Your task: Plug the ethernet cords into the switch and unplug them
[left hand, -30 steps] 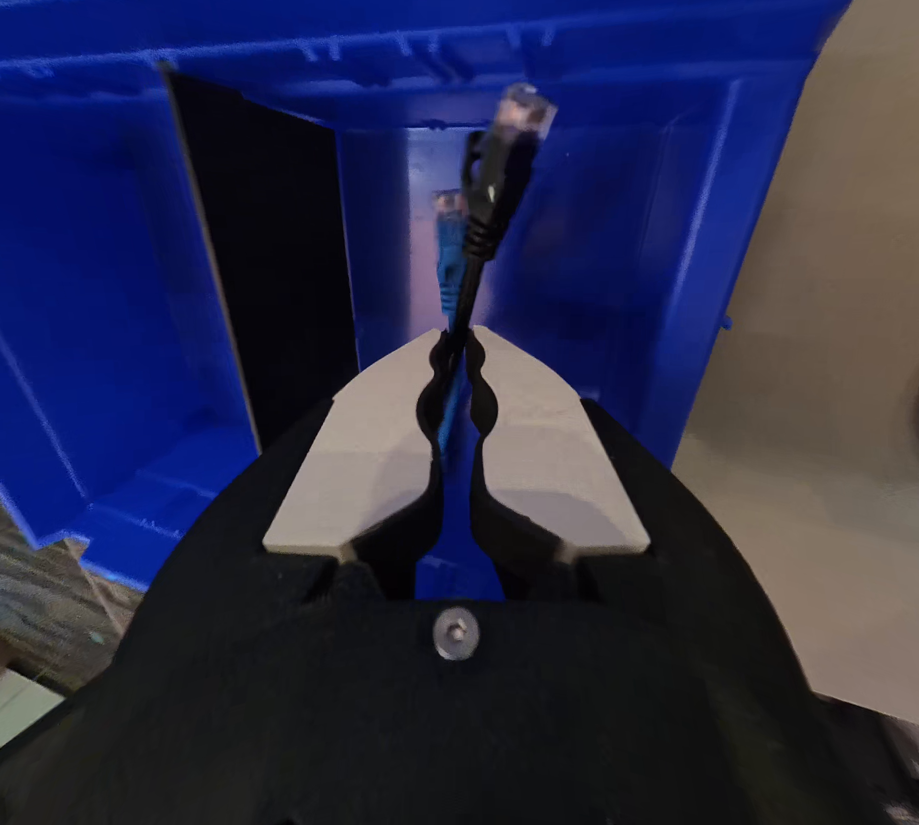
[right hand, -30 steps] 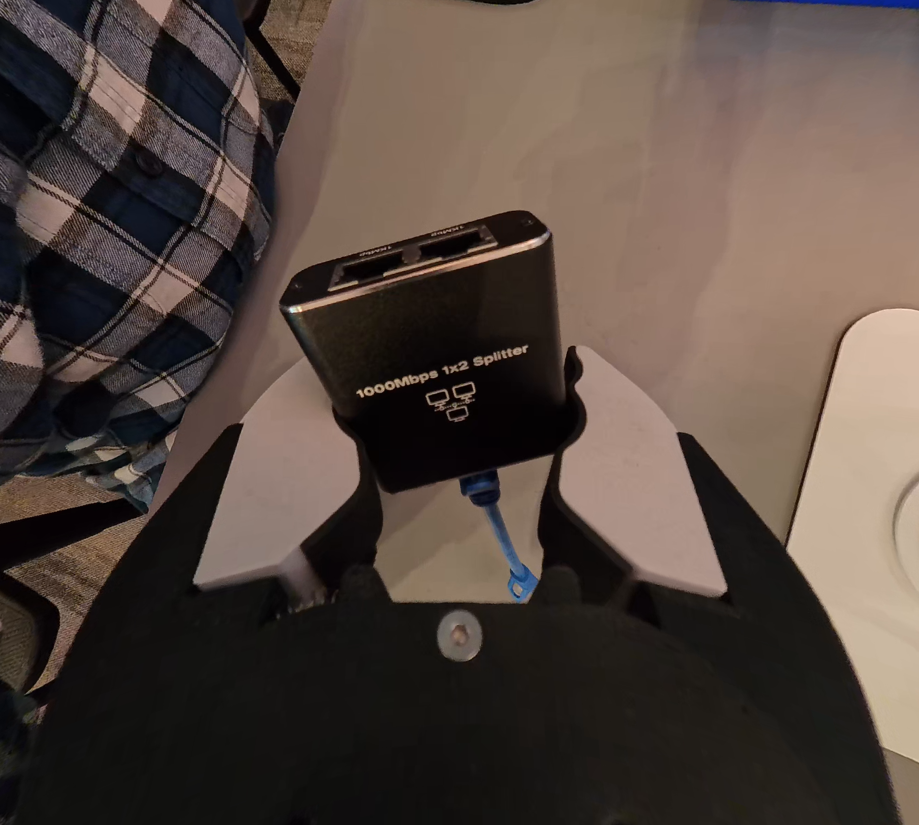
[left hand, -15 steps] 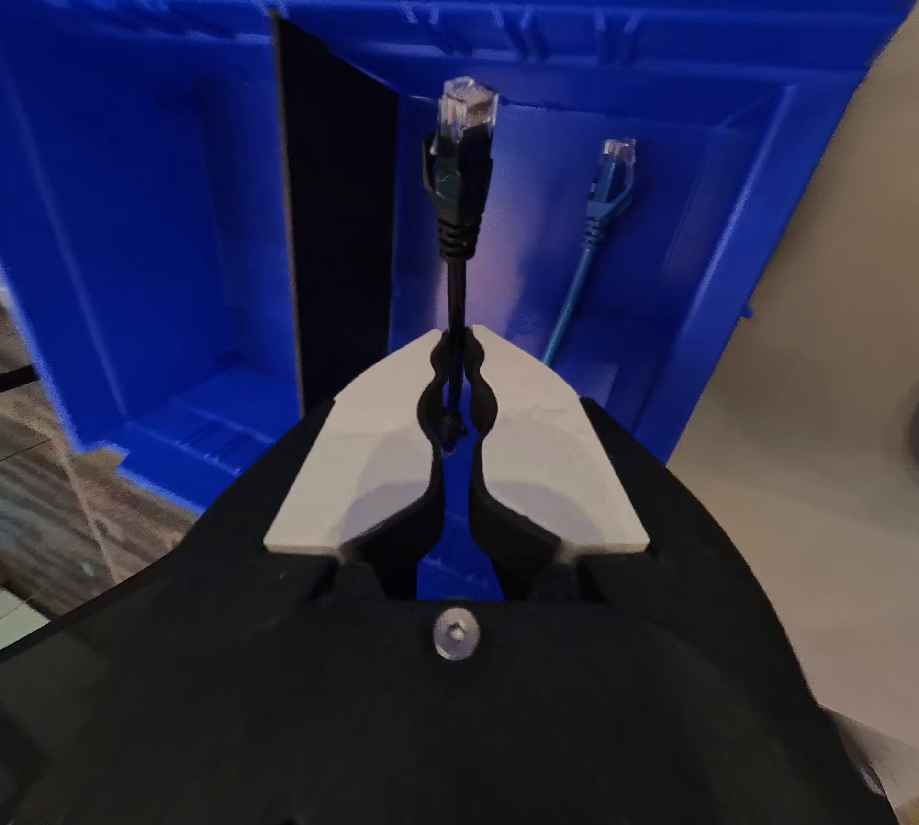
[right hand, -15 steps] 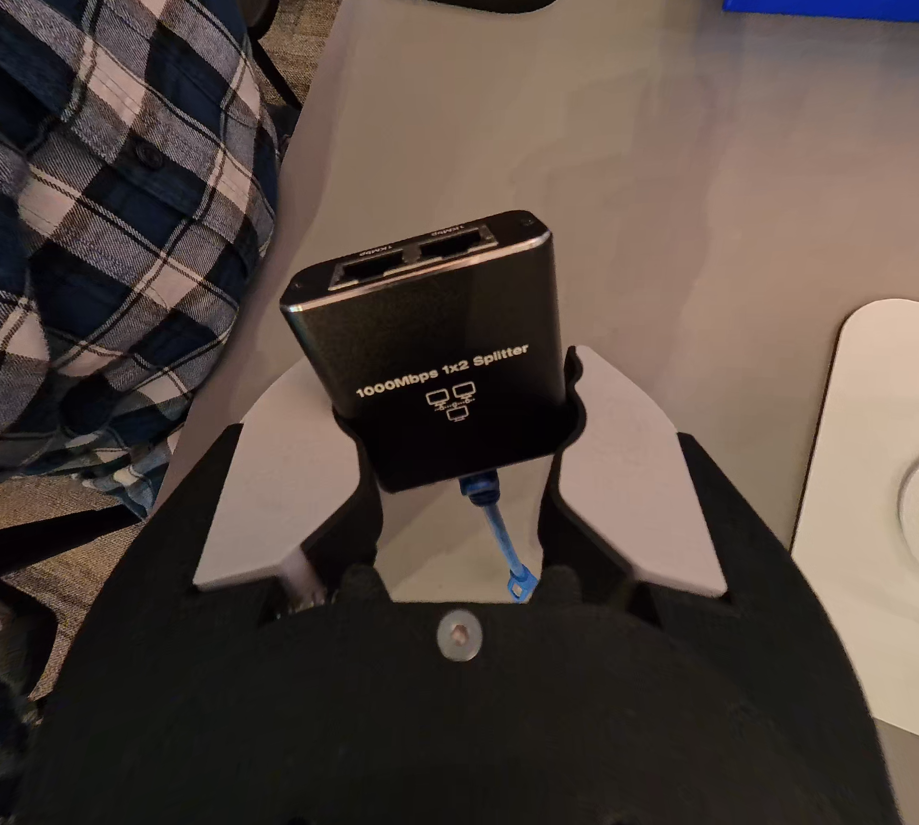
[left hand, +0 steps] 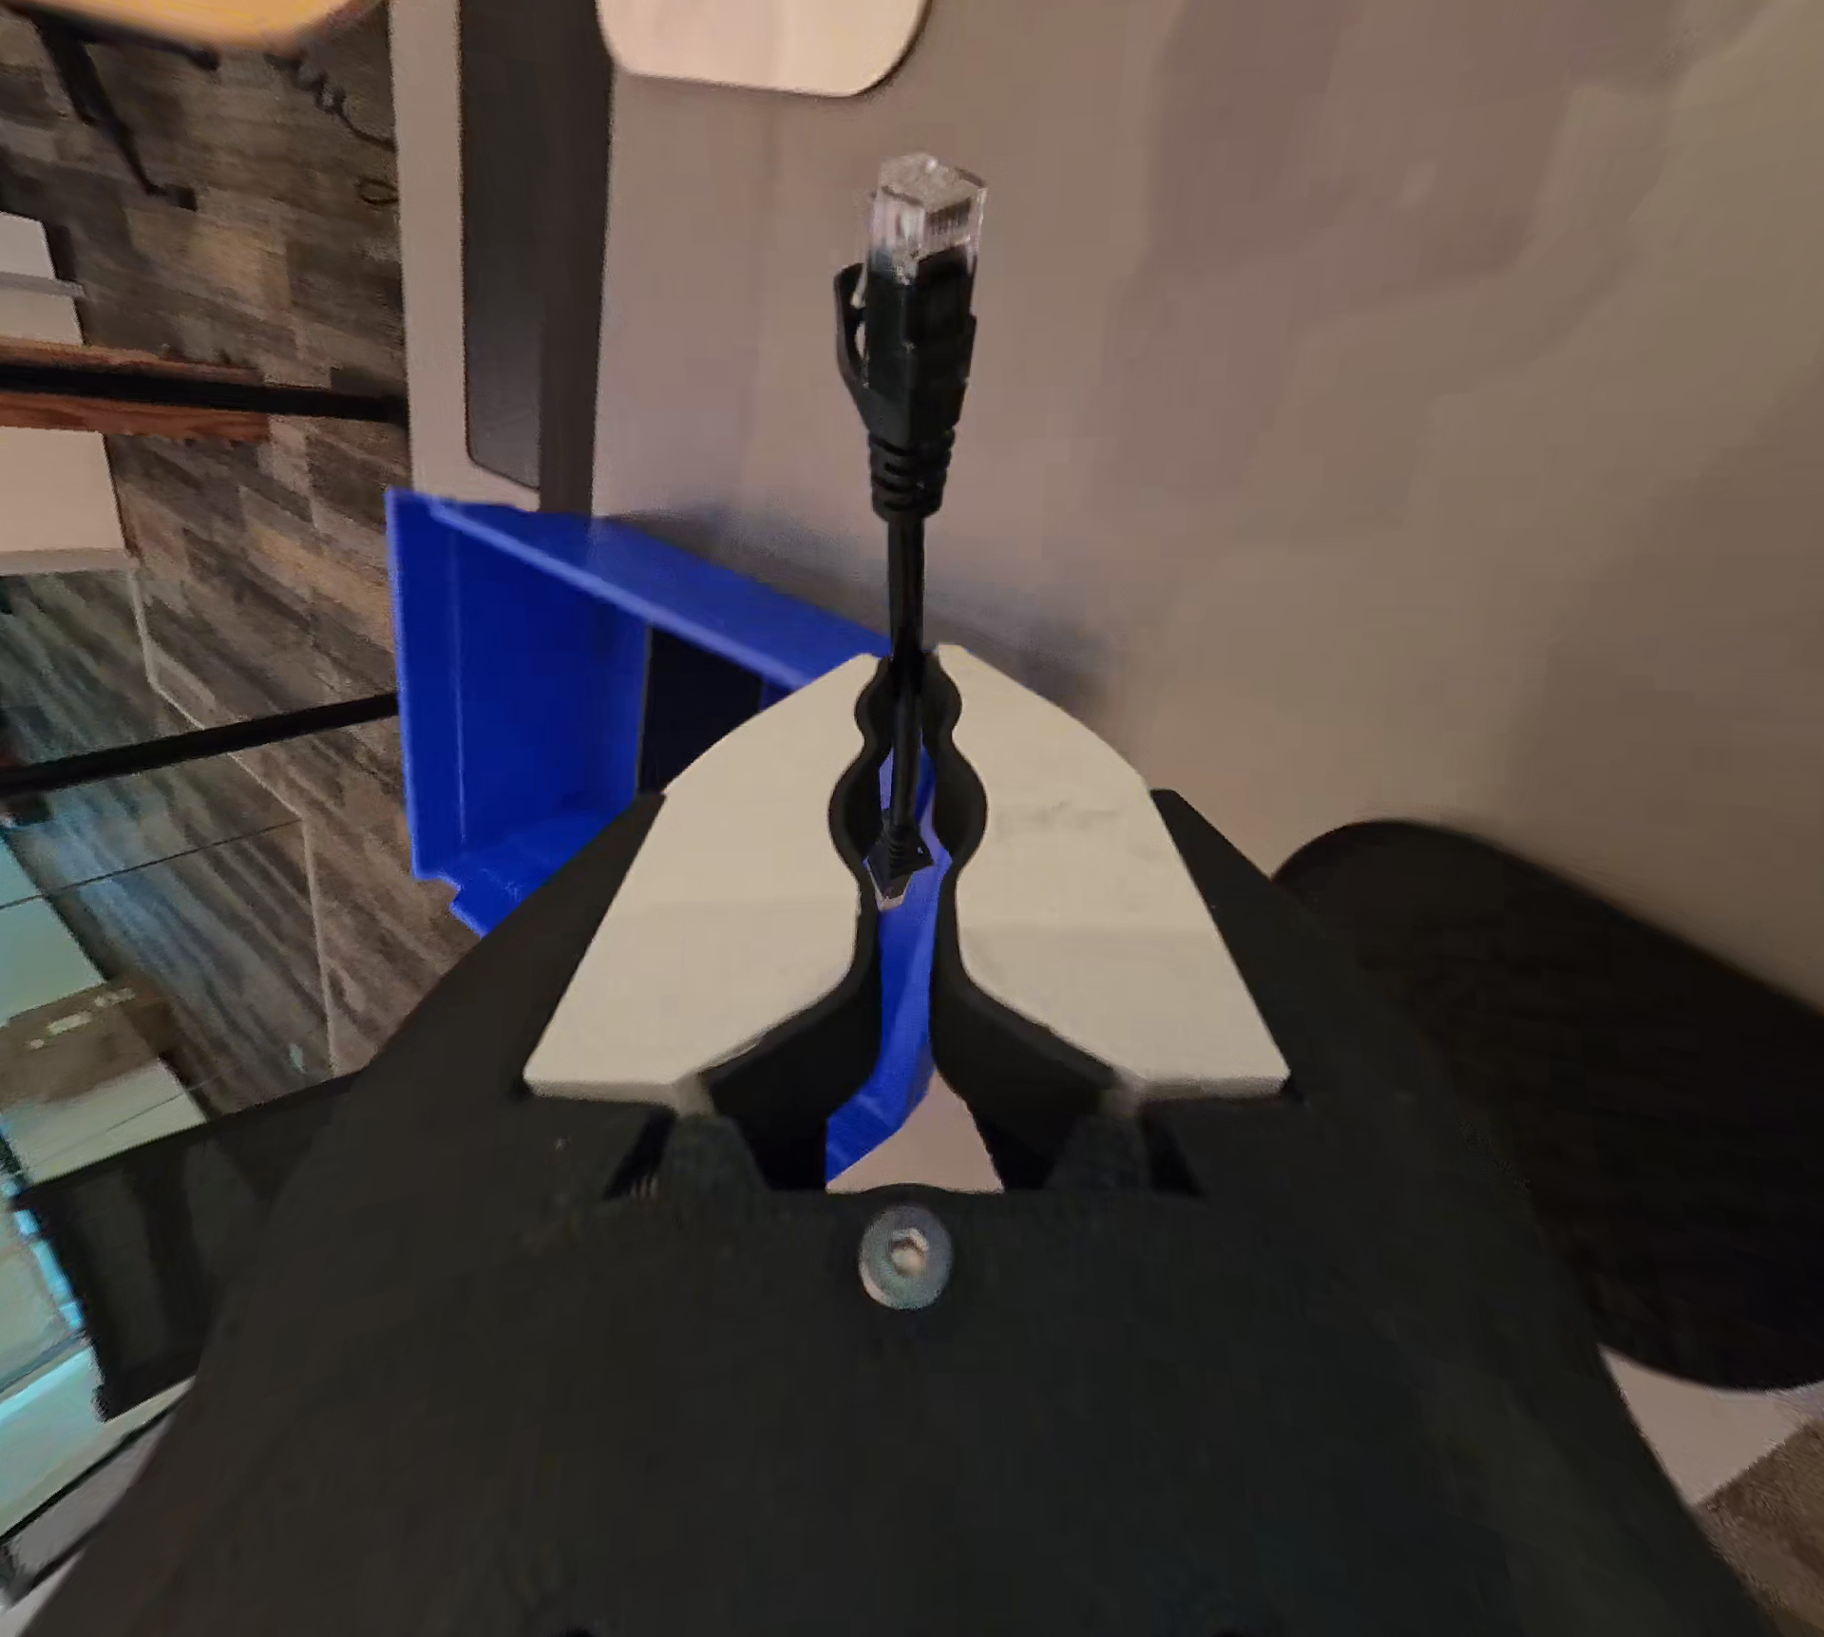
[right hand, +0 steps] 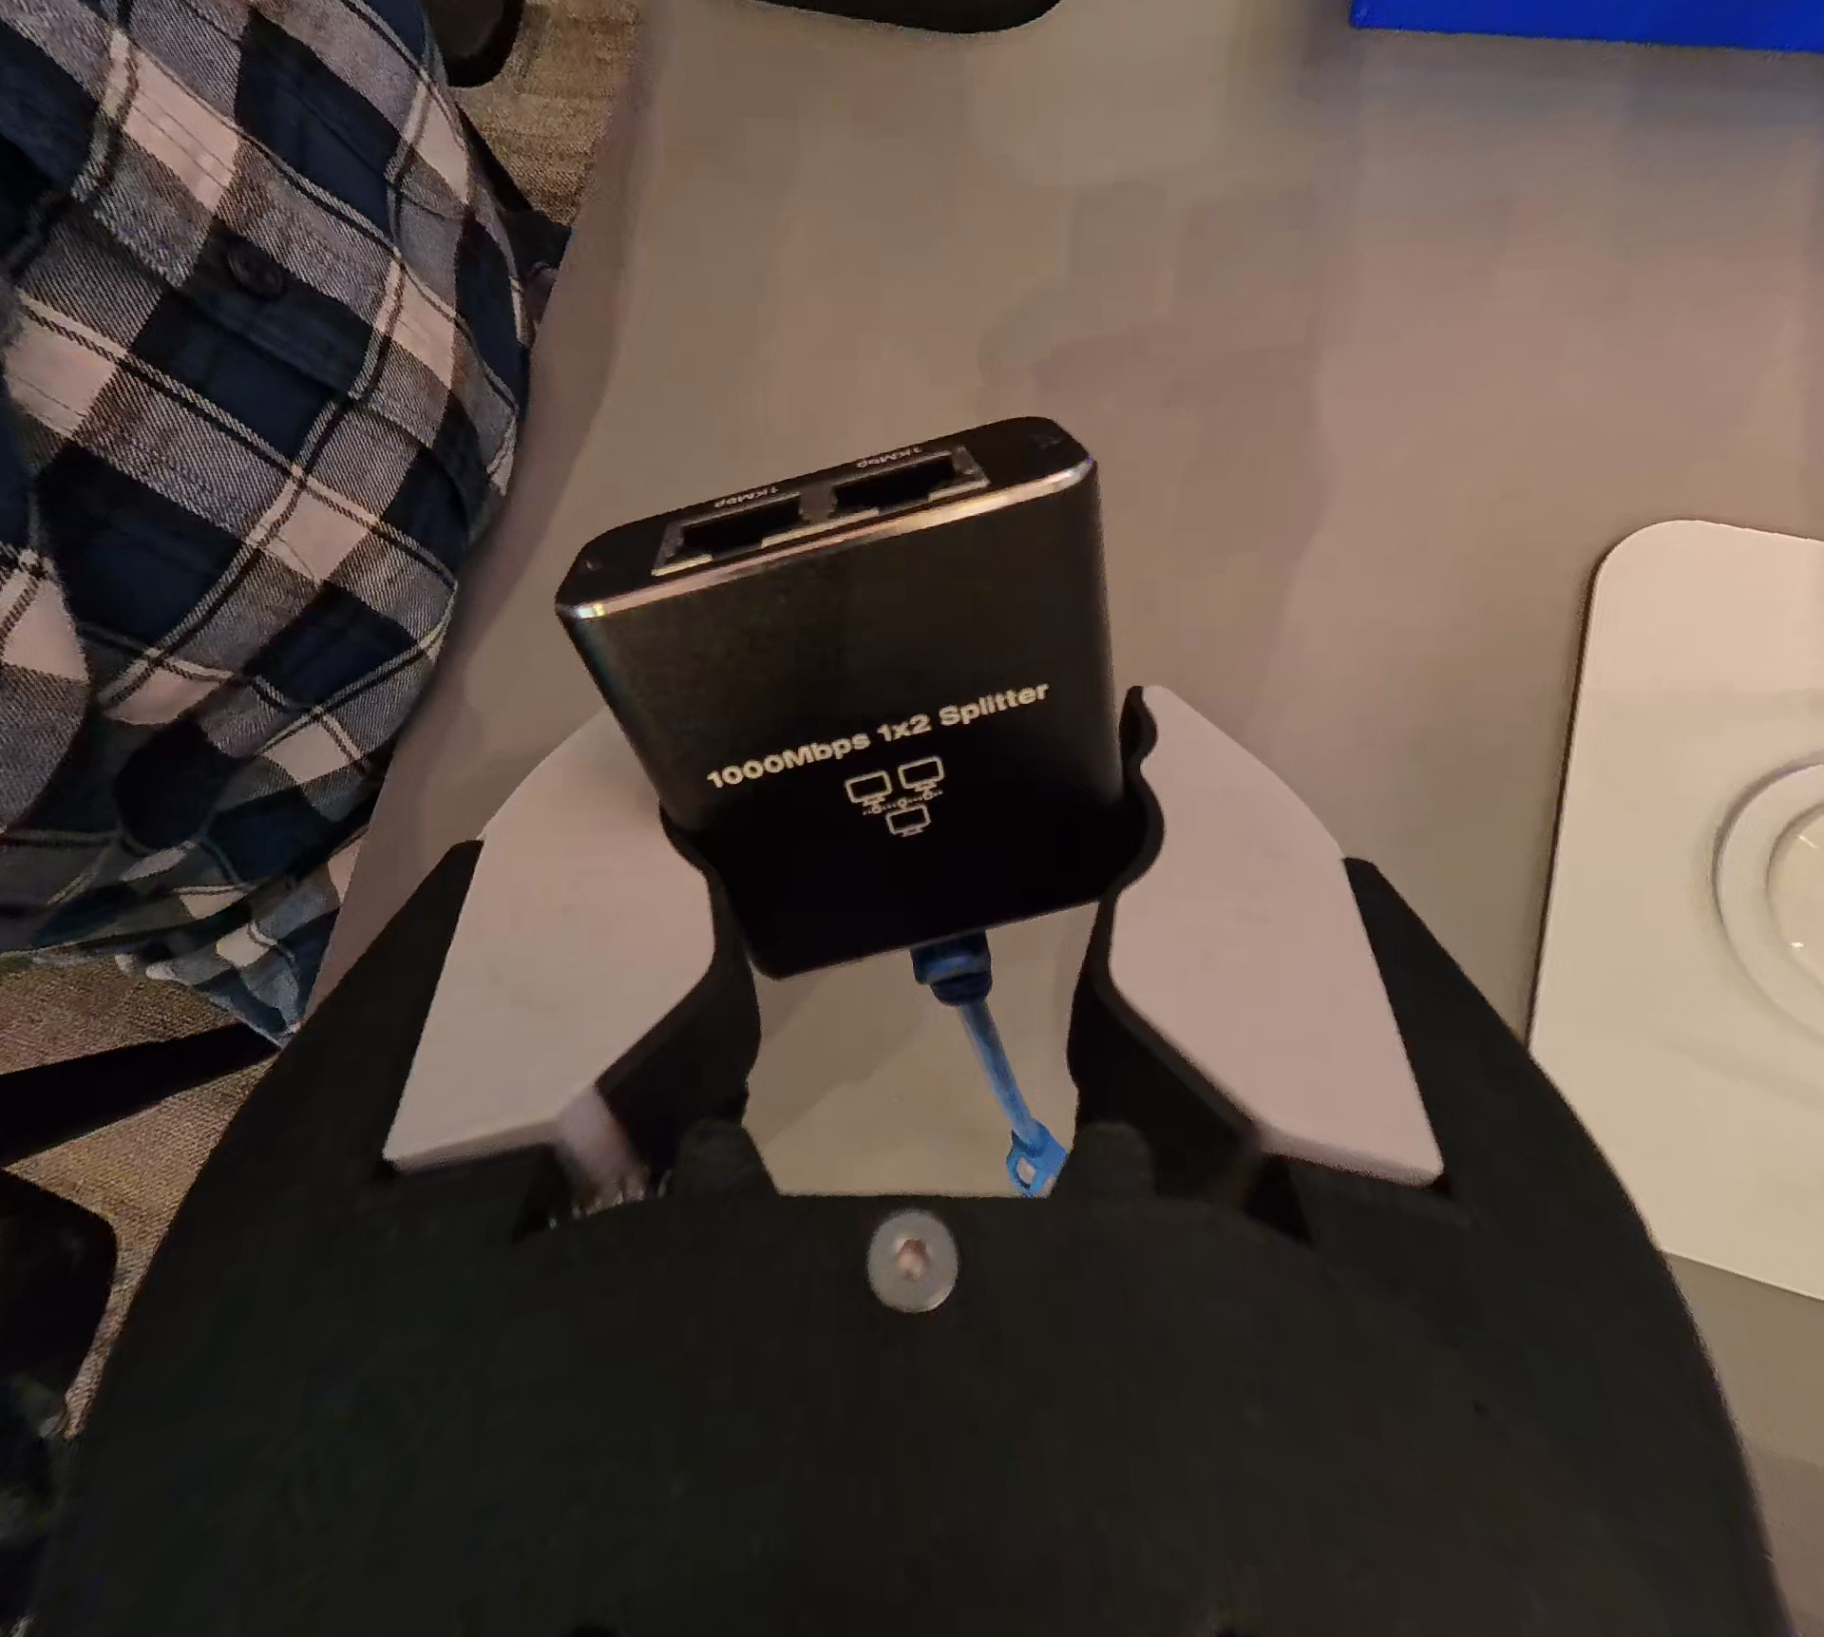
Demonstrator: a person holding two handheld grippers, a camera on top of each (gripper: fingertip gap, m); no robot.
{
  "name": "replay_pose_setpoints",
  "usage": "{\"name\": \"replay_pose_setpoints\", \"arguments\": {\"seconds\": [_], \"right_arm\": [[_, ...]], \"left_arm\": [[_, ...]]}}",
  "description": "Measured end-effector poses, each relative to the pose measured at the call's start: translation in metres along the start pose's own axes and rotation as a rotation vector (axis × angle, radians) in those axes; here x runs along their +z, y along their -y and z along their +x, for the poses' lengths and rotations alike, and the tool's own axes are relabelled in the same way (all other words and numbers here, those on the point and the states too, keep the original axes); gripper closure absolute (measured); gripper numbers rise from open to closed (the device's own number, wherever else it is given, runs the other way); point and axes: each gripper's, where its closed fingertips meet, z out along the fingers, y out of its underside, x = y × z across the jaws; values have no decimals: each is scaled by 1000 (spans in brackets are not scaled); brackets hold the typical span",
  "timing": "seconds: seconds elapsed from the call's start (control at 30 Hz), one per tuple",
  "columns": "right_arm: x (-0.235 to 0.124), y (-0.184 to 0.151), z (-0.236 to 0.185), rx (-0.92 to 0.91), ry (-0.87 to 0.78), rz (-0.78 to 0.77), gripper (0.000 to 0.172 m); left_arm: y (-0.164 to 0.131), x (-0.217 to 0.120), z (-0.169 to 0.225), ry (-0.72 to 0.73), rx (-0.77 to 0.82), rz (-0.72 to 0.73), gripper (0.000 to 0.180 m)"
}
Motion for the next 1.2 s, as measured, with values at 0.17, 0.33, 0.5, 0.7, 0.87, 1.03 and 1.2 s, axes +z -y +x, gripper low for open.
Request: {"name": "replay_pose_setpoints", "arguments": {"seconds": [0.17, 0.33, 0.5, 0.7, 0.87, 1.03, 1.2], "right_arm": [[-5, -10, -12, 9, -12, 17, 91], [-10, -21, -25, 17, -24, 24, 92], [-15, -28, -34, 16, -33, 45, 92], [-20, -34, -39, 8, -33, 71, 92], [-23, -37, -37, 3, -38, 91, 92], [-23, -39, -36, 5, -37, 103, 92], [-23, -38, -37, 4, -39, 107, 92]], "left_arm": [[49, 41, 59, 17, 26, -23, 176], [69, 88, 66, 96, 27, -104, 175], [63, 137, 68, 135, 3, -212, 175], [66, 134, 106, 154, 76, -196, 171], [66, 107, 119, 65, -4, -125, 114], [90, 96, 129, -243, -24, 73, 126], [110, 113, 128, -416, 21, 126, 144]]}}
